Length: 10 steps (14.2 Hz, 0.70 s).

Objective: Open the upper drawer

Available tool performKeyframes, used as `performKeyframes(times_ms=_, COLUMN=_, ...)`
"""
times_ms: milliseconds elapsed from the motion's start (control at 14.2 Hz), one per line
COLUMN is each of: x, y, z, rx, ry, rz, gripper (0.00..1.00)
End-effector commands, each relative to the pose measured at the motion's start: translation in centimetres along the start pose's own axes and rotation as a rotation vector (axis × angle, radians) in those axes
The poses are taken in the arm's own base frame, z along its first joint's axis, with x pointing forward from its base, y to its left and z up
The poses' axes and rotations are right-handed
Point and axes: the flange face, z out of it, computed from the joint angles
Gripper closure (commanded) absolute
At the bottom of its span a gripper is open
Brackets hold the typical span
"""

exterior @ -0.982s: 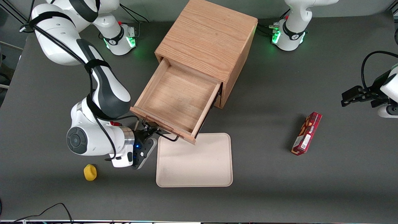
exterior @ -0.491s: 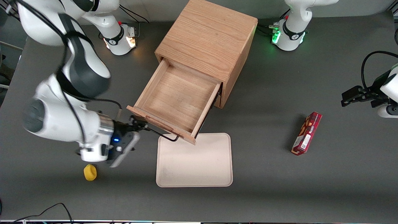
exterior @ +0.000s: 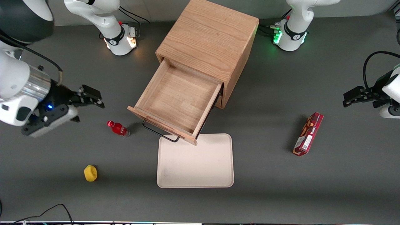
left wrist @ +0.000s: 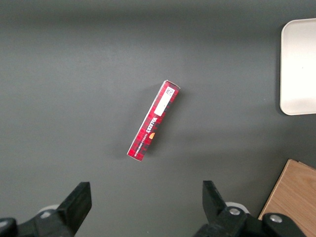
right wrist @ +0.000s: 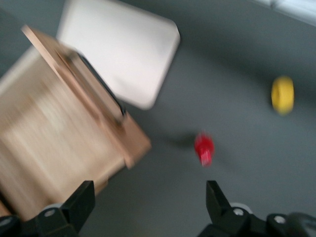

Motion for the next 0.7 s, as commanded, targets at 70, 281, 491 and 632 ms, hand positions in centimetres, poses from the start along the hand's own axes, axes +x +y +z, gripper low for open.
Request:
performKeyframes(times_ms=70, x=-7.6, y=1.9, z=2.5, rx=-0.085, ry=-0.131, rz=0.238, gripper=0.00)
performKeyframes(times_ms=281, x=-12.3, y=4.0, z=4.7, rx=-0.108, ry=-0.122, rz=0.394, gripper=0.00)
performKeyframes(times_ms=491, x=-15.9, y=3.5, z=5.6, rx=-0.124, ry=-0.016, rz=0.402, gripper=0.00)
performKeyframes(times_ms=632, x=-15.4, y=4.9, z=3.3, rx=-0.120, ry=0.030, rz=0.431, gripper=0.00)
